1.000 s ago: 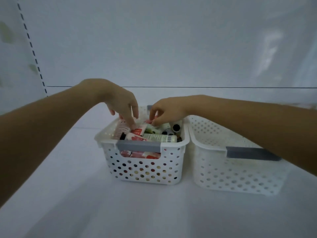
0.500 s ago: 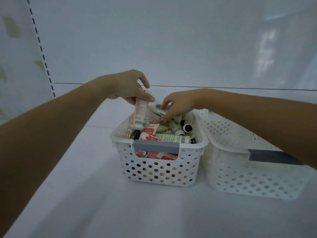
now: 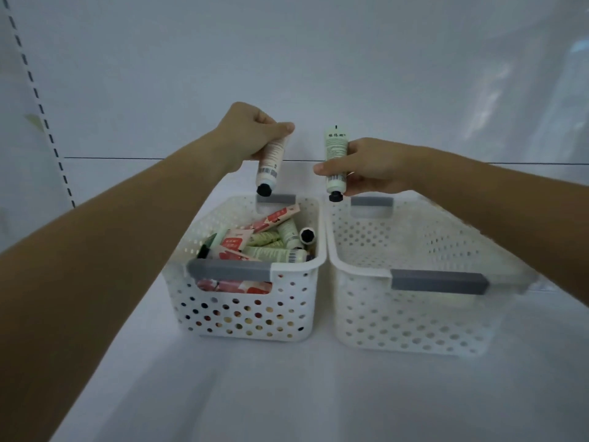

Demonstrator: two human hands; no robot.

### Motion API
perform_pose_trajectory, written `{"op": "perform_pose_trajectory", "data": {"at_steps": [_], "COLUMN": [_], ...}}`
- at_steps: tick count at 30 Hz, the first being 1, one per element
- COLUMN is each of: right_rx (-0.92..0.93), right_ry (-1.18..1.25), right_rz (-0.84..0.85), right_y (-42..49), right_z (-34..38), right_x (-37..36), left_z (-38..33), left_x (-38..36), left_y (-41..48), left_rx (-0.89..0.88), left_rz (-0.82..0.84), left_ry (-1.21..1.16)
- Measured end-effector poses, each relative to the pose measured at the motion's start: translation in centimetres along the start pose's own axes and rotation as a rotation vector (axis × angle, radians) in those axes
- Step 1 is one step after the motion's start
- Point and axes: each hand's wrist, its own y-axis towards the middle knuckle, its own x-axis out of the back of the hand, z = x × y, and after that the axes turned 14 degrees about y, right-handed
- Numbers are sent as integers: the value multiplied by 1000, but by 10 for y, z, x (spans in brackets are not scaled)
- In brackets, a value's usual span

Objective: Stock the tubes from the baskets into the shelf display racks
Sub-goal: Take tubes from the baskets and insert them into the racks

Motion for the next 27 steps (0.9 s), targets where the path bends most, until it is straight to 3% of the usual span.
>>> {"op": "perform_pose_trajectory", "data": {"at_steps": [4,11,19,23,27], "right_rx": [20,52,96,173,278], "right_ry": [104,333,276,223,219], "right_rz": [-42,-278,-529,-543,-511], "right_y": [-21,-67,-127,-150,-165], "right_z": [-1,-12,-48,-72,-95], "right_x": [32,117,222,260,283], "left_z": [-30,-92,-159,-182,-189], "left_x": [-29,-101,-205,-250,-292], "left_y": [-1,-12,-37,-53,-70], "left_rx": [-1,-58,-25,-13,9], "left_rz": [71,108,215,235,172], "left_ry": [-36,-136,-132,-121,-297]}}
